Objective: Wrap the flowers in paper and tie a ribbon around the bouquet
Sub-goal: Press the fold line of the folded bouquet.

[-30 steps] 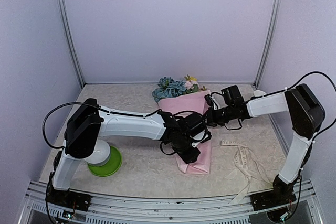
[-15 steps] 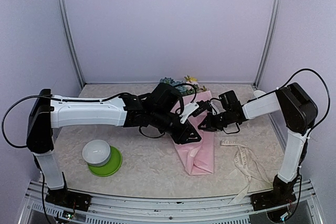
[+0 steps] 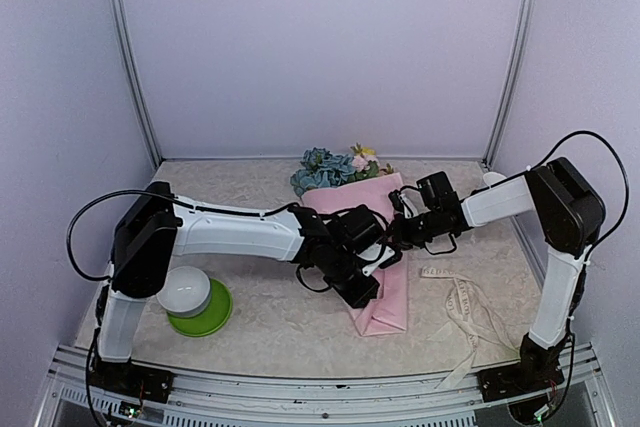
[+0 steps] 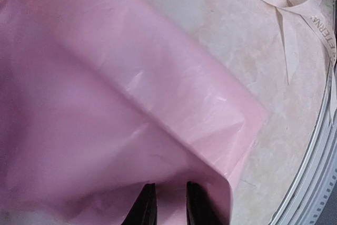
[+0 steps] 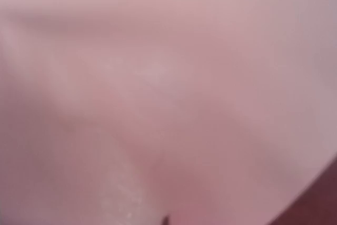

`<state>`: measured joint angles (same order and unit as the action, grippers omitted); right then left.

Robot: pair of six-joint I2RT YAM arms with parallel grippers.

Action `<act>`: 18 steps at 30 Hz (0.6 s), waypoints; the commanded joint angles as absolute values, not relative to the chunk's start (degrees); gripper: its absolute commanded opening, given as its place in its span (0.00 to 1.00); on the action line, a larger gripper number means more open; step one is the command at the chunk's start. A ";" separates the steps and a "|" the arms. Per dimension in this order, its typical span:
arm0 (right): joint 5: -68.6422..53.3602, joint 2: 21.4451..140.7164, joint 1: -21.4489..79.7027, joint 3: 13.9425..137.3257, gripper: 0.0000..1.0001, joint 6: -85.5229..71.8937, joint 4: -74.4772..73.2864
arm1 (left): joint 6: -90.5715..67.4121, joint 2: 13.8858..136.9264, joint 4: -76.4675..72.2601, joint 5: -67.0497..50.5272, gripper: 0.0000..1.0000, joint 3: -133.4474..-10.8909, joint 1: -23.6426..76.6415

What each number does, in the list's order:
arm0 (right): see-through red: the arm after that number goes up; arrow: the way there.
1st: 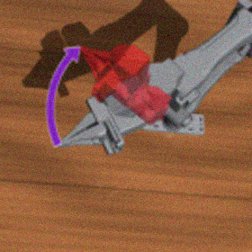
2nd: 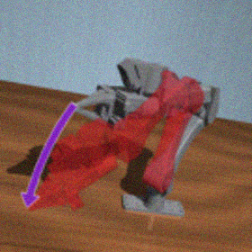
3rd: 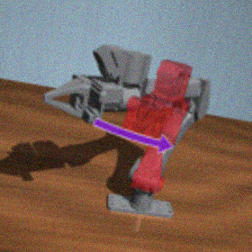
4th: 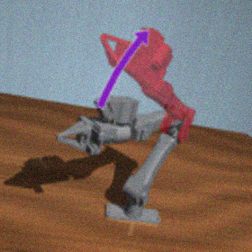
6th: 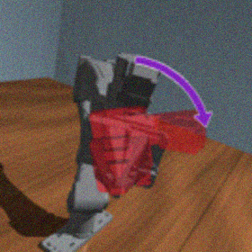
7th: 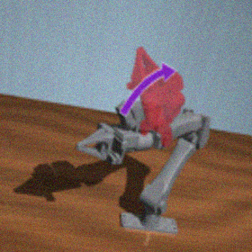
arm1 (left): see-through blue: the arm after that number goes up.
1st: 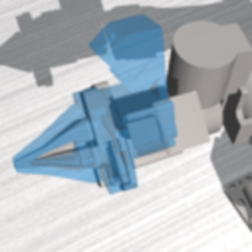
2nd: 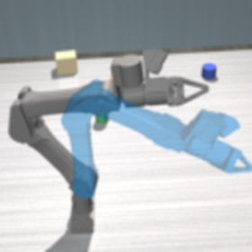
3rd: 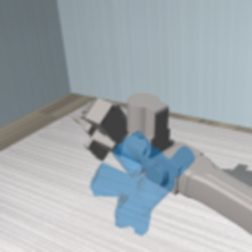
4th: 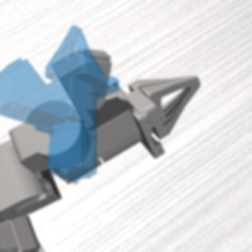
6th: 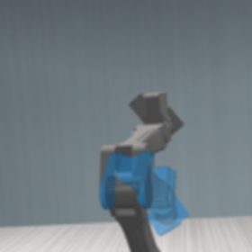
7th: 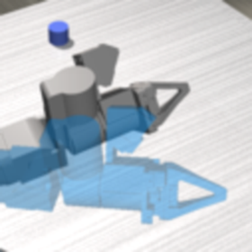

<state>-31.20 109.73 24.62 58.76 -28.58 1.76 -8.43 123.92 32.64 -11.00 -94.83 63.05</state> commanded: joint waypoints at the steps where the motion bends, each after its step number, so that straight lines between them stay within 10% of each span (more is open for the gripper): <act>1: -30.76 110.04 24.17 58.88 0.00 -28.72 2.82 | -5.71 127.78 36.81 -8.75 0.22 -102.64 66.01; 18: -31.60 108.86 24.17 57.05 0.00 -30.59 5.35 | -6.91 139.10 49.93 -7.16 0.38 -116.27 68.20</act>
<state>-31.27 109.73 24.60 57.65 -30.15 4.60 -6.15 136.94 45.41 -7.05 -113.60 68.10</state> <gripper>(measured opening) 0.006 0.358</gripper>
